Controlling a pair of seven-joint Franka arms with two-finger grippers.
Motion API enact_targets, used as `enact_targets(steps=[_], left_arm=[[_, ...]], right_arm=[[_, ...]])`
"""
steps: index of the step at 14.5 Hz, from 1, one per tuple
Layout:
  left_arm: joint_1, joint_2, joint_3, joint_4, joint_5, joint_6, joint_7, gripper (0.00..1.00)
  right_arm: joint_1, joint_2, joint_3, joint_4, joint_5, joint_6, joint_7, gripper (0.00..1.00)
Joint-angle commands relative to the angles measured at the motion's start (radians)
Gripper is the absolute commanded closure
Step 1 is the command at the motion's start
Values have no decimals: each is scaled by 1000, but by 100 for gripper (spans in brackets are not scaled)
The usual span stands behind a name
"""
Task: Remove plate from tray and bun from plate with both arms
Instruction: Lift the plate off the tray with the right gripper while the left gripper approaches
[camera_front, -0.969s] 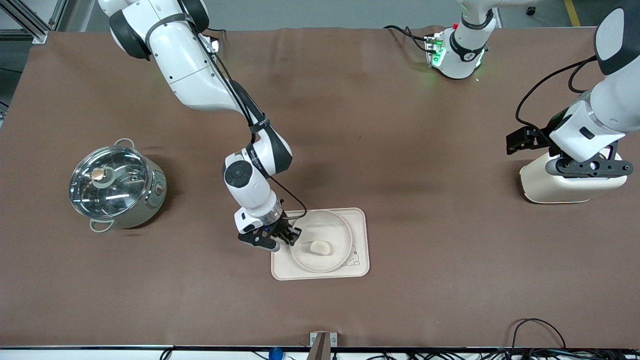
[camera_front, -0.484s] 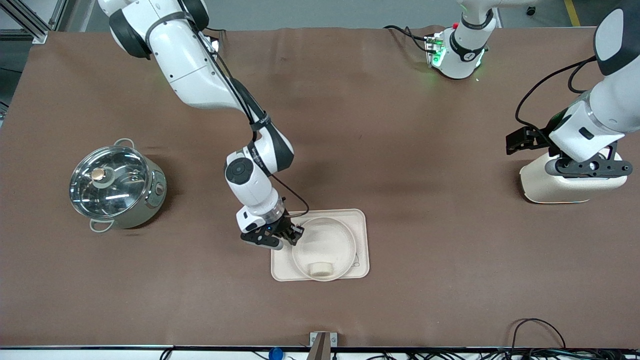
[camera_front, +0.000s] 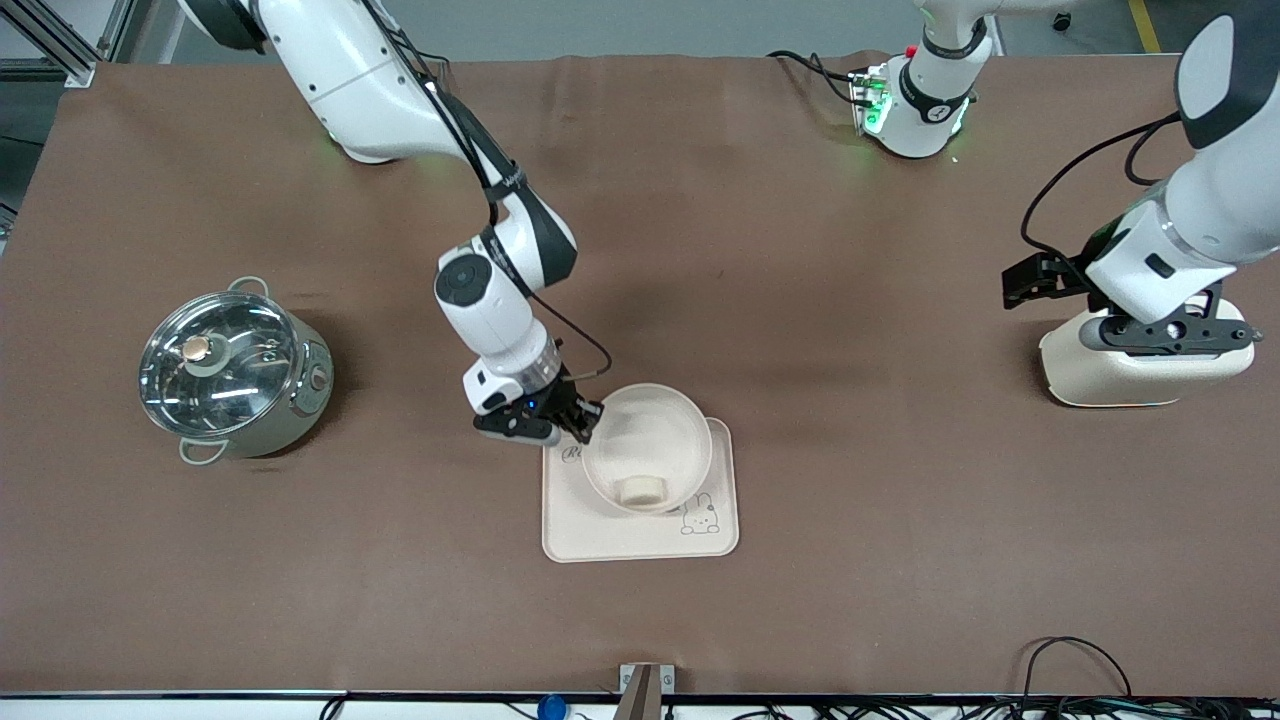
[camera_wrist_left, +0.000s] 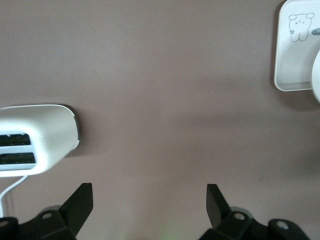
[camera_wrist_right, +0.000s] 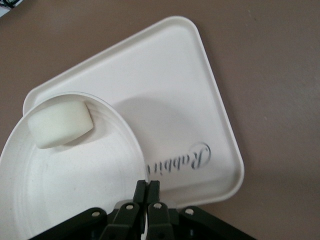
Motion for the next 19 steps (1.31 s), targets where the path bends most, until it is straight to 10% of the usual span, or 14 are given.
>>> enact_targets(steps=[1, 13, 19], left_arm=[[-7, -5, -52, -5, -16, -2, -113, 0], [-171, 253, -222, -27, 4, 252, -926, 0], [-269, 400, -222, -20, 5, 494, -1282, 0]], right_arm=[[-3, -90, 55, -237, -6, 160, -7, 100], [-1, -132, 182, -544, -6, 435, 8, 98], [-3, -130, 184, -535, -6, 434, 34, 18]])
